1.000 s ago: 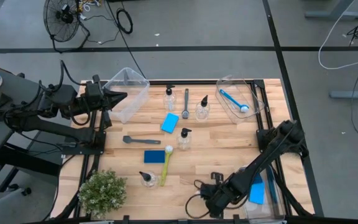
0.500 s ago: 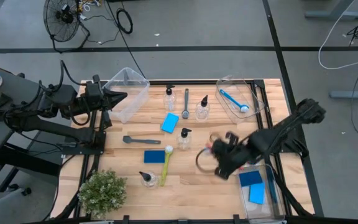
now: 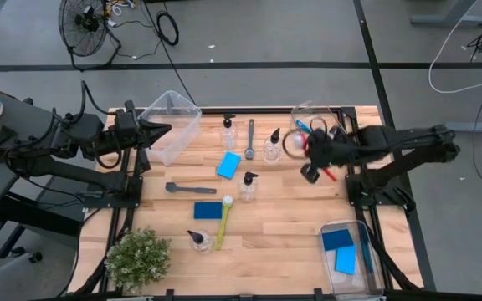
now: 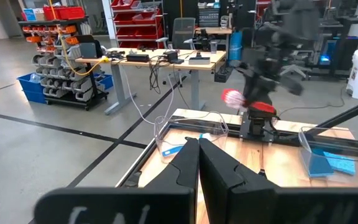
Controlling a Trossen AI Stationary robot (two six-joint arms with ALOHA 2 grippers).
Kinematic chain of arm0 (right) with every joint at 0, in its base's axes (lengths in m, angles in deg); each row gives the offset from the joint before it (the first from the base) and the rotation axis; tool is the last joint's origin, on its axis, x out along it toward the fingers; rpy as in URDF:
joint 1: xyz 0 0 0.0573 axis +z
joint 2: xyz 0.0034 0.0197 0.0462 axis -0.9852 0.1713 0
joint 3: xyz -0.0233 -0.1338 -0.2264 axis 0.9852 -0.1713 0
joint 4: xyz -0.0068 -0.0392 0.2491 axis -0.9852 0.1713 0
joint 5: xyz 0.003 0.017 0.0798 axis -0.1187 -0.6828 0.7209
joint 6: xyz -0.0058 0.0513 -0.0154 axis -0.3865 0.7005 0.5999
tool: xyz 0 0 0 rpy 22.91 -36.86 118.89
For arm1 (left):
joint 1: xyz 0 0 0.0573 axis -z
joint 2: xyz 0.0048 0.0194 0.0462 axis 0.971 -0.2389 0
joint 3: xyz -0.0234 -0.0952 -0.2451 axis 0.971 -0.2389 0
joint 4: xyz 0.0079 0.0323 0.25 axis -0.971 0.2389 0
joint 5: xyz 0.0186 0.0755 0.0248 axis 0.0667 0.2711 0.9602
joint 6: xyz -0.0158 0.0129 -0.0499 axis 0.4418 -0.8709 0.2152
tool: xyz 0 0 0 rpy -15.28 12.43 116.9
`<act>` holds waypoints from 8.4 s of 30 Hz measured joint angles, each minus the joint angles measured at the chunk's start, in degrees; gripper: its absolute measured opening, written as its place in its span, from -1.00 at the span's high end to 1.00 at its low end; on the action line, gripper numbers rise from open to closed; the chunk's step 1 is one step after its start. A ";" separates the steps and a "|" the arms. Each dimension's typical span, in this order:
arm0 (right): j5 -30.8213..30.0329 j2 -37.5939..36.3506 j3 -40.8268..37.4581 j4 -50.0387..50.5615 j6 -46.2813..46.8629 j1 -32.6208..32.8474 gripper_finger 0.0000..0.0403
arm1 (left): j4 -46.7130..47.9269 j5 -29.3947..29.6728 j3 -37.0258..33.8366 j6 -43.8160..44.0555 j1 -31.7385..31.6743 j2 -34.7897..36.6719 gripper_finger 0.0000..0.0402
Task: Pick & Place Kitchen Sink Supplies
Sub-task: Put the red cleaning brush into the top transparent bin, then put the transparent bottle spray into the transparent container
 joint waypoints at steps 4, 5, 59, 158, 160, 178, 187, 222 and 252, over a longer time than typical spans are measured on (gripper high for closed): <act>-0.39 -0.13 0.00 0.82 -5.60 -8.50 0.95 | 0.02 0.00 0.00 0.00 0.01 -0.01 0.92; -0.38 -0.13 0.00 0.82 -7.09 -10.69 0.95 | 0.02 0.00 0.00 0.00 0.00 -0.01 0.92; 16.54 0.57 -18.08 -26.59 -34.04 -49.01 -0.11 | 0.05 8.02 0.00 -1.33 0.00 0.00 0.92; 34.04 7.46 -6.01 -39.16 -62.71 -36.79 -0.12 | -4.21 -20.68 -0.02 2.37 -28.50 -33.77 -0.16; 34.03 7.46 -6.01 -39.18 -62.48 -36.79 -0.12 | -6.67 -21.92 -0.02 1.73 -29.56 -33.77 -0.24; 34.13 4.77 -5.96 -39.54 -61.08 -36.90 -0.12 | -9.18 -27.84 0.07 -5.21 -33.81 -38.69 -0.78; 34.08 4.75 -5.97 -39.75 -59.91 -36.93 -0.12 | -10.22 -28.24 0.04 -10.27 -34.20 -45.35 -0.78; 33.50 4.75 -5.97 -39.88 -59.99 -36.94 -0.12 | -15.37 -25.29 1.61 -7.30 -33.18 -50.49 0.30; 34.23 4.75 -6.01 -41.10 -59.52 -36.88 -0.12 | 28.43 -9.55 44.87 -14.37 -40.33 -41.84 0.30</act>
